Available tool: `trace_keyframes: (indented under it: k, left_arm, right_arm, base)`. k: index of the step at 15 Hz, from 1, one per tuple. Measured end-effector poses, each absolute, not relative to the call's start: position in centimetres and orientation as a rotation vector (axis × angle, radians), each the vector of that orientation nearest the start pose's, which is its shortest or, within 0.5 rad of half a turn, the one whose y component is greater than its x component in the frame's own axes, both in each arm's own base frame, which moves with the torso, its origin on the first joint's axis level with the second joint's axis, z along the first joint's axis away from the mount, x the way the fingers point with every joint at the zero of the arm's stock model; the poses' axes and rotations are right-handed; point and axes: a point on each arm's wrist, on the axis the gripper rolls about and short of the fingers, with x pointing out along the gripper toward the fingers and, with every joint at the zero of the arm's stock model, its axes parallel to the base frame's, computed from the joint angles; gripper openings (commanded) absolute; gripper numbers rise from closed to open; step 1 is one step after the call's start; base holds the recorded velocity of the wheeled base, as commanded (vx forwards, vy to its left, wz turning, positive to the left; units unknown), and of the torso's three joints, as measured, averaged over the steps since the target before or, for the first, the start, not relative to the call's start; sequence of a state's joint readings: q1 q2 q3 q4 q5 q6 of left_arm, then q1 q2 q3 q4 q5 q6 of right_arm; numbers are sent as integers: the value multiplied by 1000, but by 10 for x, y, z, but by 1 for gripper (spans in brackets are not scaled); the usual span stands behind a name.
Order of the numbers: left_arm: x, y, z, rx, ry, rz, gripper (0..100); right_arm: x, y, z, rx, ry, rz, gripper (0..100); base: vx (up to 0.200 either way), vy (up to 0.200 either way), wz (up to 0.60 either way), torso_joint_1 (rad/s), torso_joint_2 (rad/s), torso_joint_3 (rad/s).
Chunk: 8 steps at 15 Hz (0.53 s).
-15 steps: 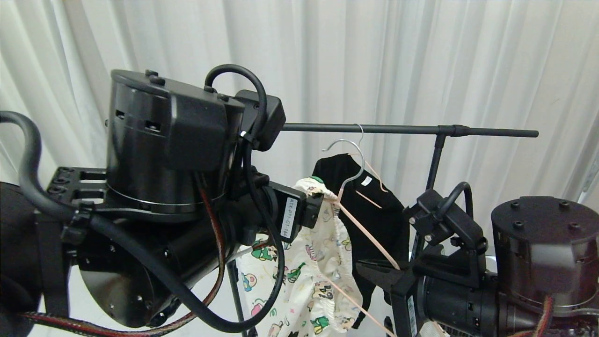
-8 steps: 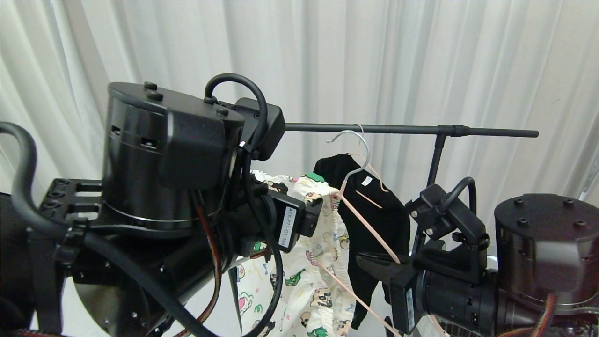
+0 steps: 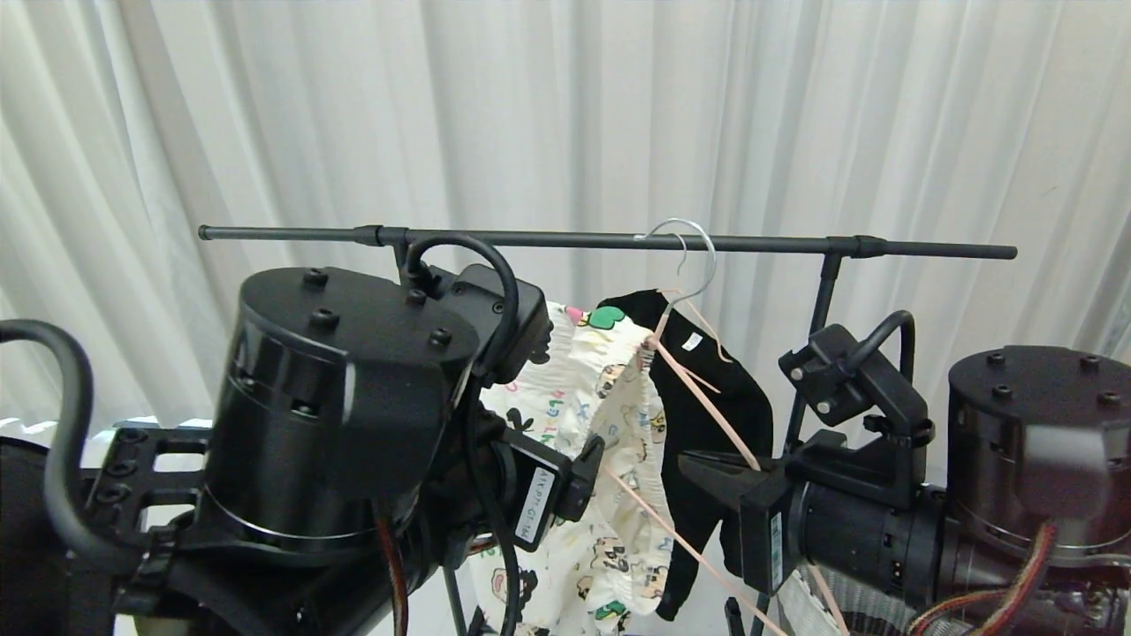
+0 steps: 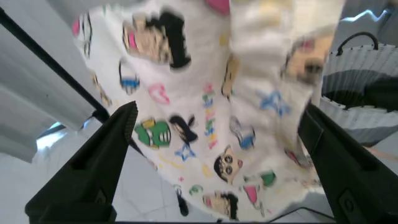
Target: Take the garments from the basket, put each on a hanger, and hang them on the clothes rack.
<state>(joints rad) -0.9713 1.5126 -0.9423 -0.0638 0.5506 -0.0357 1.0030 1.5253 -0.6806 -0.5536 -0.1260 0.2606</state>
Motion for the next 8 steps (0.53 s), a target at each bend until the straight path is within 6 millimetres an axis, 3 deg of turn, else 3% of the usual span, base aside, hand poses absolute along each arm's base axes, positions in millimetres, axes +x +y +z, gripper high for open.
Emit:
trace_keyframes:
  k: [5,8]
  left_arm:
    - [127,-223,229,251,275,-541,100]
    - [115,-213,219,282,292,-565,100]
  right_arm:
    - [144,212,188,81,364,792,0]
    - [146,209,186,73,368,780,0]
  base:
    - [0,0,0,0,0,0]
    - [0,0,0,0,0,0]
